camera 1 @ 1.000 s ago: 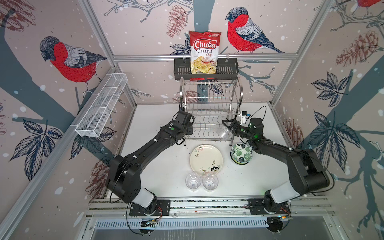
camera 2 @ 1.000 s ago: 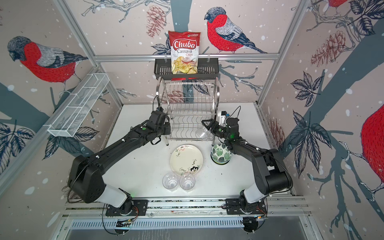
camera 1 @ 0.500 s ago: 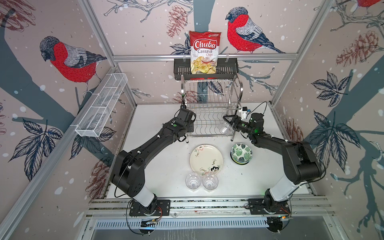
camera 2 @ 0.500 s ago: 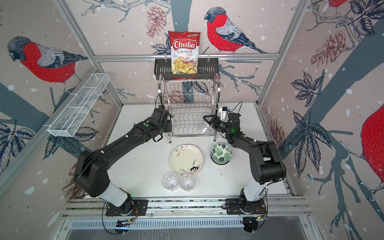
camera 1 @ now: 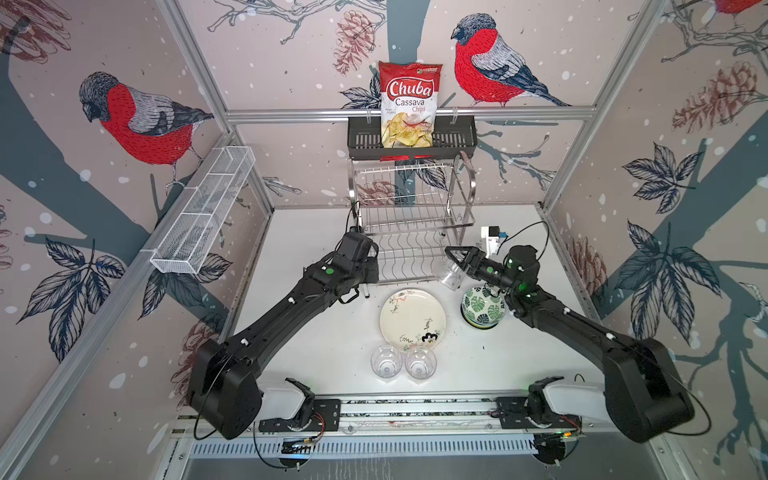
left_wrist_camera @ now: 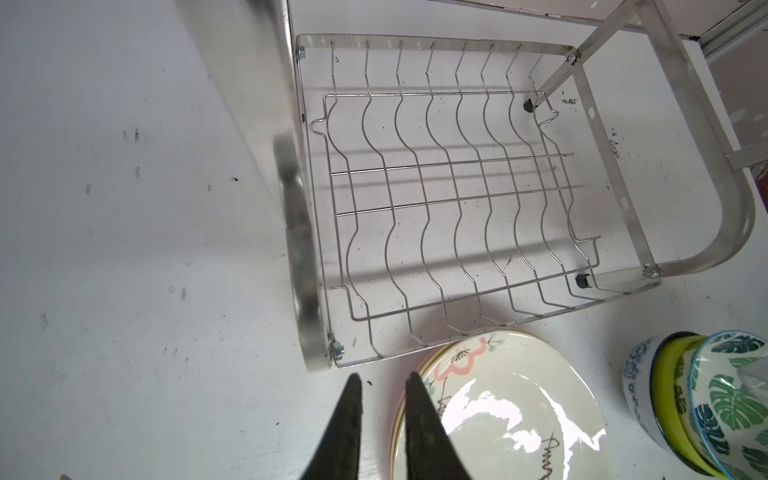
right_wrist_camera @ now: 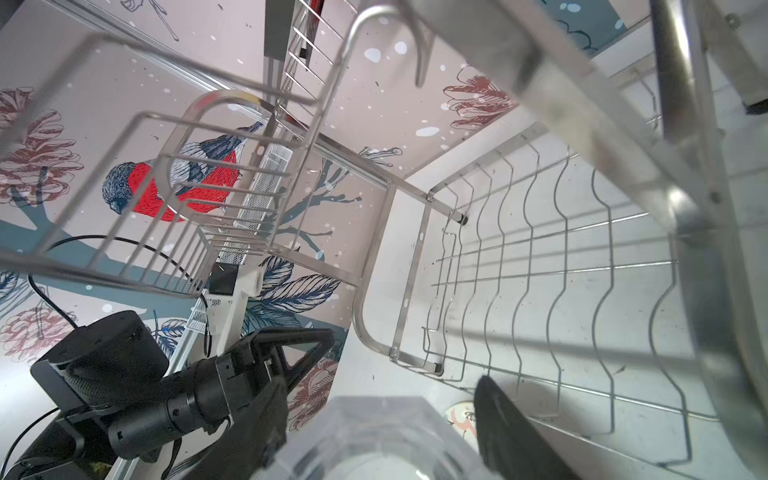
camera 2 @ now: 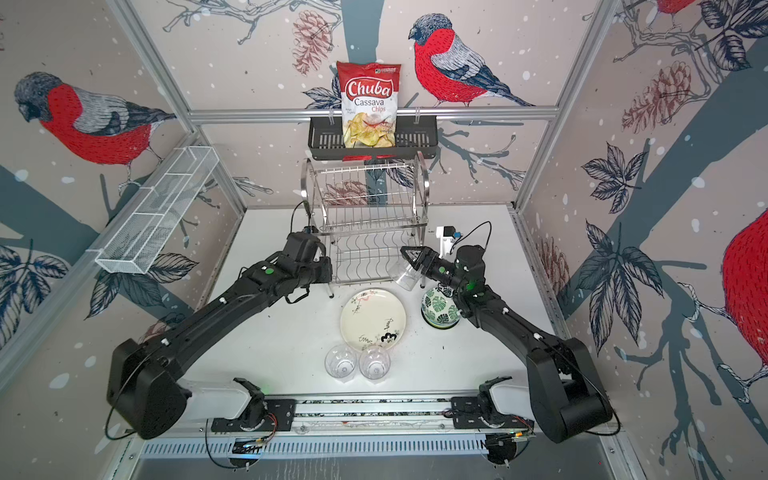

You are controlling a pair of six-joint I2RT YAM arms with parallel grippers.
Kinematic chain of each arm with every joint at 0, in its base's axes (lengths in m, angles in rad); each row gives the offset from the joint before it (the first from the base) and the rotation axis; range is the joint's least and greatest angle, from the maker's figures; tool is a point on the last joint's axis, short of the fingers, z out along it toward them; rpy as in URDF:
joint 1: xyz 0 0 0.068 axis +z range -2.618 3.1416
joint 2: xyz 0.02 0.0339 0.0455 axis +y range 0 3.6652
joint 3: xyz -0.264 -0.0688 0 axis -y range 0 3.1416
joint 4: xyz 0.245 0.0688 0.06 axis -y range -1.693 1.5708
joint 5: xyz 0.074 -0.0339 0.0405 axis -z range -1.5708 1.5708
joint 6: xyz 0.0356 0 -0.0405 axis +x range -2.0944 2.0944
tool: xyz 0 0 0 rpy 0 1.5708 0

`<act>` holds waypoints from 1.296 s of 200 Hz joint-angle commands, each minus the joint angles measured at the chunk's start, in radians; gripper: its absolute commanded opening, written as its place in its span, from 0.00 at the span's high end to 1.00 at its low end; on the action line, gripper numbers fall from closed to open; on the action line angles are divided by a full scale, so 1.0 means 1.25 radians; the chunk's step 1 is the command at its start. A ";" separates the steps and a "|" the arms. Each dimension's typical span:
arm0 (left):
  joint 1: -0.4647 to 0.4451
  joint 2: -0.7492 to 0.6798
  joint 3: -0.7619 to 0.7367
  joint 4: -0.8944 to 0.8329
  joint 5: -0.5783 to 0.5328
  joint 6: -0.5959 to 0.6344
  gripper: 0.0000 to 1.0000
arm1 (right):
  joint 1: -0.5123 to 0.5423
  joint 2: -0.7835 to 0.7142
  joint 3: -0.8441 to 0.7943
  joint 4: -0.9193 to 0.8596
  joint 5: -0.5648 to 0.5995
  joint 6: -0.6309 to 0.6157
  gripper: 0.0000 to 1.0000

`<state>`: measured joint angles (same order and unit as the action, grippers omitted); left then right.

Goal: Unload the mixed dishes from the dish rack
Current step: 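Bring the held glass down beside the leaf-pattern bowl with the right gripper, then move the left gripper toward the clear glass held by the right gripper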

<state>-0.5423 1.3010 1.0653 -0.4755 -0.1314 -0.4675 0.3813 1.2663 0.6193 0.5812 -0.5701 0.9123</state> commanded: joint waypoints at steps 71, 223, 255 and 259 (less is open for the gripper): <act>0.002 -0.013 0.018 0.073 0.030 0.048 0.77 | 0.020 0.040 0.037 -0.013 0.060 -0.014 0.92; 0.052 0.145 0.026 0.258 0.248 0.053 0.57 | 0.002 0.165 0.120 0.031 0.018 -0.022 0.93; 0.056 0.165 0.055 0.205 0.381 0.095 0.56 | -0.014 0.189 0.127 0.050 -0.003 -0.015 0.93; 0.056 0.161 0.049 0.200 0.381 0.096 0.56 | -0.015 0.191 0.127 0.053 -0.005 -0.014 0.93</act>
<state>-0.4732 1.5070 1.1191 -0.2405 0.2173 -0.4026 0.3710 1.4910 0.7673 0.5755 -0.5419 0.8963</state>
